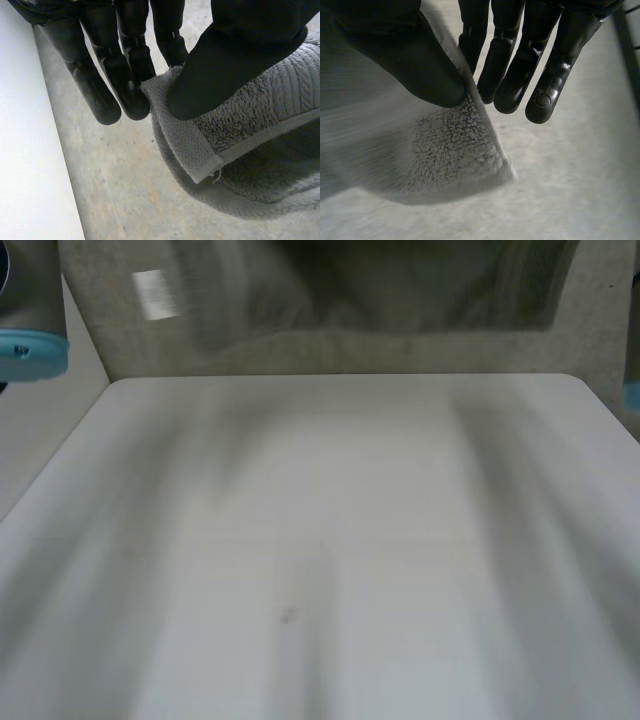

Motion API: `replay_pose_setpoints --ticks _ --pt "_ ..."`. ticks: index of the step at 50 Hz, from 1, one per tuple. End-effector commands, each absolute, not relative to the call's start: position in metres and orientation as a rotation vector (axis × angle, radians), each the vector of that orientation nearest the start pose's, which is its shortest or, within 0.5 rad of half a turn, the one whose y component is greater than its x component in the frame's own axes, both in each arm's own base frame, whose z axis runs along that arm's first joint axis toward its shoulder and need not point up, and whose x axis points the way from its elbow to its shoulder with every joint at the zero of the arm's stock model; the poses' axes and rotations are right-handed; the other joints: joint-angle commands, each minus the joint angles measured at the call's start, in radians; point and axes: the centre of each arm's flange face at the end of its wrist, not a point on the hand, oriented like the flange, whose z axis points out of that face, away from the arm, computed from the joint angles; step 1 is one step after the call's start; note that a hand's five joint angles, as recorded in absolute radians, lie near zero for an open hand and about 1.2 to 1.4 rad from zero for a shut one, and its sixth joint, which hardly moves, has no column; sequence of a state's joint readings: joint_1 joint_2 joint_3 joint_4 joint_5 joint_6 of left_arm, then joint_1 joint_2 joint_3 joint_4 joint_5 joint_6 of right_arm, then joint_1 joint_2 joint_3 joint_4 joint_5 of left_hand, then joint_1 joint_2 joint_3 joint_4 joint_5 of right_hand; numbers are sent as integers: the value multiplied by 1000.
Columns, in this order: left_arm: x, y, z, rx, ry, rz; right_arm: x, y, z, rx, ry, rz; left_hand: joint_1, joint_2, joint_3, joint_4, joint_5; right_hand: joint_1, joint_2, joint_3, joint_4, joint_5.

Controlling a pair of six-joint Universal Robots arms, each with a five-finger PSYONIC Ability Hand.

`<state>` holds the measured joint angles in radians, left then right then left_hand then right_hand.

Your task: Fold the laundry

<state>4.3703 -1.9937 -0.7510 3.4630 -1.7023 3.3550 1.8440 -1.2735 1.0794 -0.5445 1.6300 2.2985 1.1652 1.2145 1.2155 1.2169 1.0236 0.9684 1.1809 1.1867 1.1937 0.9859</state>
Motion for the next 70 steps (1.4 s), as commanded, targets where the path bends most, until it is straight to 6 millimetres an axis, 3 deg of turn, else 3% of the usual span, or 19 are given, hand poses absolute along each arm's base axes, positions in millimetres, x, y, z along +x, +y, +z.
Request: replay_pose_setpoints --ticks 1,3,6,7,8,9,10,11,12,13,14,15,19,30,39,46,49,62,70 --pt "-237 -357 383 199 1654 -2745 238 -351 344 819 -1216 2240 231 182 181 179 198 428 215 210 203 236" --pt "-236 -352 347 229 1799 -2669 238 -349 329 857 -1265 2213 231 182 181 179 198 428 215 210 203 236" --pt "-236 -349 325 260 1889 -2616 235 -343 298 927 -1371 2148 231 182 181 179 198 428 215 210 203 236" --pt "-236 -345 301 298 1977 -2559 234 -339 281 963 -1431 2109 231 182 181 179 198 428 215 210 203 236" --pt "-237 -341 278 347 2054 -2504 234 -339 281 963 -1432 2109 231 182 181 179 198 428 215 210 203 236" --pt "-237 -341 278 347 2055 -2504 233 -335 264 998 -1488 2069 231 182 181 179 198 428 215 210 203 236" --pt "-239 -336 256 394 2121 -2455 233 -331 244 1040 -1548 2026 231 182 181 179 198 428 215 210 203 236" --pt "-240 -332 231 446 2185 -2399 233 -331 244 1040 -1549 2025 231 182 181 179 198 428 215 210 203 236" --pt "-240 -332 231 446 2186 -2399 232 -327 224 1080 -1608 1977 231 182 181 179 198 428 215 210 203 236" --pt "-241 -329 207 481 2245 -2340 232 -327 224 1081 -1609 1977 231 182 181 179 198 428 215 210 203 236" --pt "-241 -329 207 481 2246 -2340 232 -321 205 1121 -1665 1932 231 182 181 179 198 428 215 210 203 236" --pt "-241 -325 185 515 2304 -2276 231 -316 189 1157 -1711 1892 231 182 181 179 198 428 215 210 203 236" --pt "-237 -311 146 596 2405 -2104 229 -310 168 1209 -1767 1831 231 182 181 179 198 428 215 210 203 236" --pt "-226 -285 146 694 2485 -1887 225 -298 182 1243 -1857 1751 231 182 181 179 198 428 215 210 203 236" --pt "-213 -294 131 641 2505 -1836 223 -294 181 1263 -1879 1730 231 182 181 179 198 428 215 210 203 236" --pt "-204 -286 137 618 2512 -1819 215 -301 171 1253 -1908 1683 -401 -450 -451 -453 -434 428 215 210 203 236" --pt "-204 -281 142 637 2509 -1841 213 -305 171 1236 -1907 1684 -488 -537 -538 -539 -521 428 215 210 203 236" --pt "-209 -263 136 733 2568 -1837 191 -323 177 1144 -1914 1669 -497 -546 -547 -548 -530 428 215 210 203 236" --pt "-214 -274 123 747 2506 -1913 193 -321 170 1162 -1929 1656 -482 -531 -532 -534 -515 428 215 210 203 236"
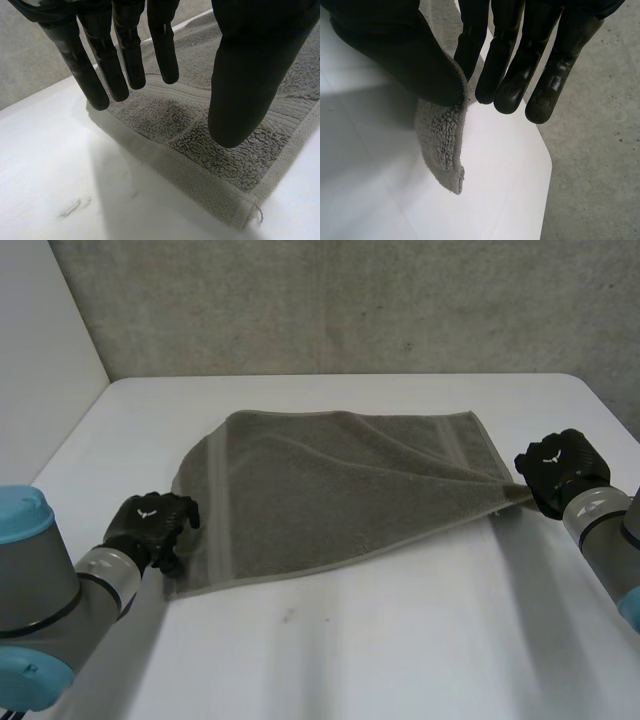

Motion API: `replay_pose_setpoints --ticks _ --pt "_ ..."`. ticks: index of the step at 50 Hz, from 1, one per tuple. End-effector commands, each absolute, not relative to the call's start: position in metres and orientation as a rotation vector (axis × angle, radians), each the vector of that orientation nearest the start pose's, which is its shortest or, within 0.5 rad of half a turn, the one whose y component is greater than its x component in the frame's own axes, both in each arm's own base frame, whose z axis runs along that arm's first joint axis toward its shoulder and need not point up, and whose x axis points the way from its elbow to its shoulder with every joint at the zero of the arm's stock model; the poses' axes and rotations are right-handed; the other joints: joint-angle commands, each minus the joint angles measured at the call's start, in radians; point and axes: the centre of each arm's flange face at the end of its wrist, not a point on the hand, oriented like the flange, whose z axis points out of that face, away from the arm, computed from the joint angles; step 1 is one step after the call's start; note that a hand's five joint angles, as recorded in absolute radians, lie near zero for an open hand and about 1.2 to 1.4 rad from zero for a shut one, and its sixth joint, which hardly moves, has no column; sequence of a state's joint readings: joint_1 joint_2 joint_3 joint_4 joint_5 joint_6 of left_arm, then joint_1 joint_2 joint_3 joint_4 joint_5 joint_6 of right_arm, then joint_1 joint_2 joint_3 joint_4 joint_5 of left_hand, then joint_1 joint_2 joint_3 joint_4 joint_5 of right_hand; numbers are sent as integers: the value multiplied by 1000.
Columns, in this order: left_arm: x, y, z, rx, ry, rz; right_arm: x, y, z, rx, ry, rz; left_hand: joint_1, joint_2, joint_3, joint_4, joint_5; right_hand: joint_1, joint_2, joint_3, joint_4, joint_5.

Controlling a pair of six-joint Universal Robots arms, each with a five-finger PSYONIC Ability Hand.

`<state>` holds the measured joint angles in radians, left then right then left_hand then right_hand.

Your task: Fold the laundry

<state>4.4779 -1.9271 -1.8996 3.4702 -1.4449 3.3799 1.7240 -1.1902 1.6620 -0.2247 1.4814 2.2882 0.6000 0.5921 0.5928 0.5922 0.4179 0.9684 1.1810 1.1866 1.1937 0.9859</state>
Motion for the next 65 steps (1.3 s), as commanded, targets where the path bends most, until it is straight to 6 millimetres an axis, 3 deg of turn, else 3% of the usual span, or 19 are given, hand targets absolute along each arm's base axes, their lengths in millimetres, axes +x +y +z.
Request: replay_pose_setpoints --ticks 1,12,22,32,51,65 --pt "-214 -275 119 765 2489 -1915 193 -321 168 -1456 2408 -2054 83 91 90 91 91 428 215 210 203 236" --pt "-214 -270 111 914 2407 -1825 195 -319 162 -1470 2413 -2025 83 91 90 91 91 428 215 210 203 236" --pt "-211 -255 108 940 2514 -1677 195 -320 154 -1478 2426 -1995 45 53 52 53 53 428 215 210 203 236" --pt "-210 -253 107 938 2524 -1662 196 -320 152 -1481 2429 -1983 -22 -14 -15 -14 -15 428 215 210 203 236" --pt "-212 -242 124 950 2513 -1689 196 -319 147 -1512 2432 -1963 -113 -106 -106 -106 -106 428 215 210 203 236" --pt "-215 -237 119 980 2534 -1659 196 -319 146 -1521 2434 -1957 -119 -111 -112 -112 -112 428 215 210 203 236"
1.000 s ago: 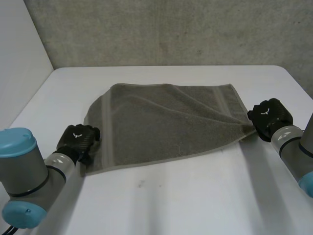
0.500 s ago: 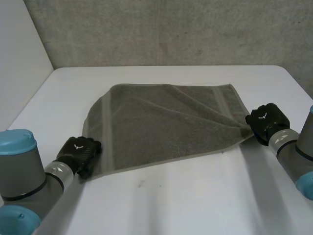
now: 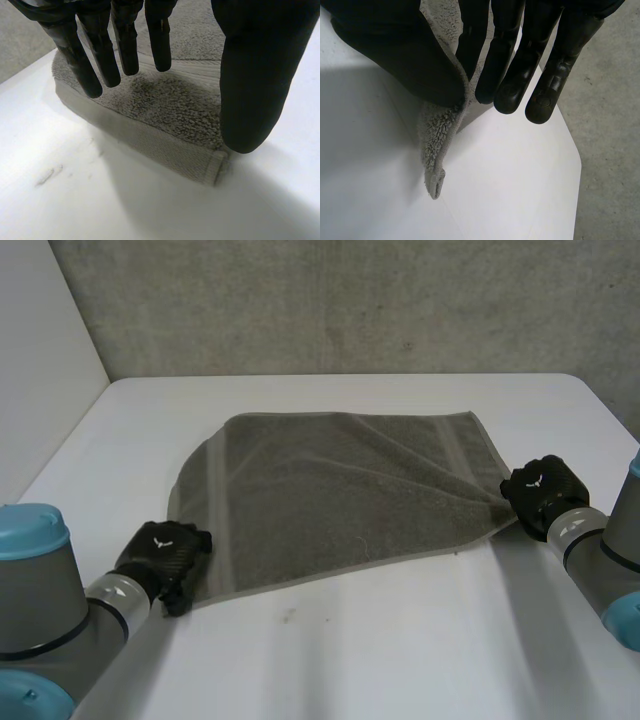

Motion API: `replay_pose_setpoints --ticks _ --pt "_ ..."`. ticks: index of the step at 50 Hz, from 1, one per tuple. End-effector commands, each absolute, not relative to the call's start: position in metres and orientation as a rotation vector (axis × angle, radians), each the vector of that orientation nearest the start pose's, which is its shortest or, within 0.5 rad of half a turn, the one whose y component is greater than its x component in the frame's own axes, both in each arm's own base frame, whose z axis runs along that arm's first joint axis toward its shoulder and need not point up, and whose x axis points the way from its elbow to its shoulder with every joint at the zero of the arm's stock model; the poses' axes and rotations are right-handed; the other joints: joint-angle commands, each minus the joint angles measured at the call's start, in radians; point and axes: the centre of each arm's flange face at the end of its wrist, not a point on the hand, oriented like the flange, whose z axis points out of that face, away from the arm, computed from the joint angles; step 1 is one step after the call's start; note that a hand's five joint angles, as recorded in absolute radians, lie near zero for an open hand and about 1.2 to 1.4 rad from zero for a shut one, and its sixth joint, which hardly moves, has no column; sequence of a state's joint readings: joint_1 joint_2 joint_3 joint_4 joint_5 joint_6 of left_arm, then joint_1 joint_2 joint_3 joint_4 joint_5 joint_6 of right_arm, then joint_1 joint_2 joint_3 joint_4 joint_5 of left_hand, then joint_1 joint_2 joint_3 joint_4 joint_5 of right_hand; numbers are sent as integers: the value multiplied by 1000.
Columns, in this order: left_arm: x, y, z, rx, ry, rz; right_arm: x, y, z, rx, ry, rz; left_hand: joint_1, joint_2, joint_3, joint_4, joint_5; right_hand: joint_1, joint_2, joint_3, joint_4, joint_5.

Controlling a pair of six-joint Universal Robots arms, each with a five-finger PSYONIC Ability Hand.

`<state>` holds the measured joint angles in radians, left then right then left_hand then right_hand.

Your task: Fold the laundry

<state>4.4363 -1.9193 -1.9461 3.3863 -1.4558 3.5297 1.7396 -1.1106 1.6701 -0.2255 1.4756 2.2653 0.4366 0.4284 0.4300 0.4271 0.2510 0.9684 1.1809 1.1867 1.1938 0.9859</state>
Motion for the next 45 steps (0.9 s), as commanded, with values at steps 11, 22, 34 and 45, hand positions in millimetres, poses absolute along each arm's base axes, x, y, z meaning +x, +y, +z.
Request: replay_pose_setpoints --ticks 11,22,34,45 --pt "-215 -252 116 943 2469 -1750 197 -318 143 -1529 2437 -1942 65 73 71 74 76 428 215 210 202 236" --pt "-217 -261 108 943 2453 -1767 197 -317 143 -1533 2436 -1940 79 87 86 89 90 428 215 210 202 236" --pt "-218 -265 111 933 2445 -1773 196 -317 142 -1532 2439 -1938 94 102 101 104 105 428 215 210 202 236" --pt "-218 -230 128 989 2528 -1647 197 -317 142 -1533 2438 -1935 21 29 27 30 32 428 215 210 202 236"
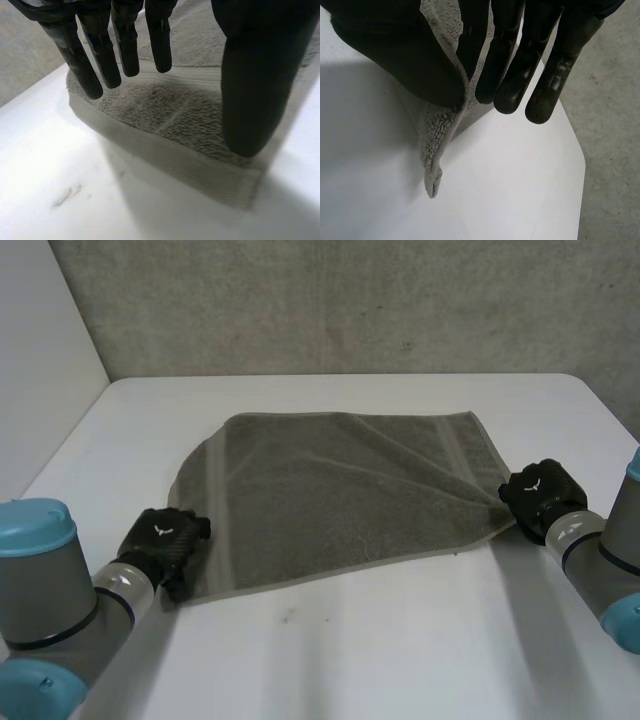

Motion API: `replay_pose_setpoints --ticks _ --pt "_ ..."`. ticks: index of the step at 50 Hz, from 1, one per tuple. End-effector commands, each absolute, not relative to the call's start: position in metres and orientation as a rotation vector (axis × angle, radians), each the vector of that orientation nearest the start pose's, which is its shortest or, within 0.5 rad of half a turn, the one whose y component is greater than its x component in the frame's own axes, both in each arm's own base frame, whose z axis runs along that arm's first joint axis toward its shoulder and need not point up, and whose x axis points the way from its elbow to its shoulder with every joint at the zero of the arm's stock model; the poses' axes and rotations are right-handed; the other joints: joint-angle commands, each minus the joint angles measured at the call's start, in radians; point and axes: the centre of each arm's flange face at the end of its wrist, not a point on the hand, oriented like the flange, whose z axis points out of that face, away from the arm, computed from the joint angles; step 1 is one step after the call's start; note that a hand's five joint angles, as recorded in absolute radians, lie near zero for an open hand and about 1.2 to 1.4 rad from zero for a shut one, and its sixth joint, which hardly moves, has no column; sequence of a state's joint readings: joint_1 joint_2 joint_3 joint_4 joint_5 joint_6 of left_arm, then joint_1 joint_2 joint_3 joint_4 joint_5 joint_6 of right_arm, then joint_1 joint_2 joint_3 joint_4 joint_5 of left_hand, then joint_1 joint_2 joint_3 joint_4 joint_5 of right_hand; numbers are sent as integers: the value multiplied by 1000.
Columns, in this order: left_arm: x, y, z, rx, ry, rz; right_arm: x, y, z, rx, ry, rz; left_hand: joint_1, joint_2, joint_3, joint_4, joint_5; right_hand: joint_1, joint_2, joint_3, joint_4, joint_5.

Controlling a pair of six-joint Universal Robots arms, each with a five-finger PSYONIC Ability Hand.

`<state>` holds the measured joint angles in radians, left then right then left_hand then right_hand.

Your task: Fold the laundry

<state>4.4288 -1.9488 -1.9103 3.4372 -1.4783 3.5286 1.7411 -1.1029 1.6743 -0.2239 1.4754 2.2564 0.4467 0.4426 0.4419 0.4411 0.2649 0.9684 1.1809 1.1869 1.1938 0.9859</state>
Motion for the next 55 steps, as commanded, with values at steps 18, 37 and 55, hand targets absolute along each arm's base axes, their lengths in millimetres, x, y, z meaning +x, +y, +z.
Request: replay_pose_setpoints --ticks 18,37,55 --pt "-221 -247 114 962 2473 -1723 197 -317 139 -1538 2443 -1921 31 35 36 37 38 428 215 209 202 236" --pt "-225 -257 108 964 2455 -1747 197 -316 136 -1572 2442 -1911 37 41 42 42 44 428 215 209 202 236" --pt "-230 -278 113 937 2385 -1845 197 -315 135 -1576 2445 -1902 198 202 203 204 205 428 215 209 202 236"
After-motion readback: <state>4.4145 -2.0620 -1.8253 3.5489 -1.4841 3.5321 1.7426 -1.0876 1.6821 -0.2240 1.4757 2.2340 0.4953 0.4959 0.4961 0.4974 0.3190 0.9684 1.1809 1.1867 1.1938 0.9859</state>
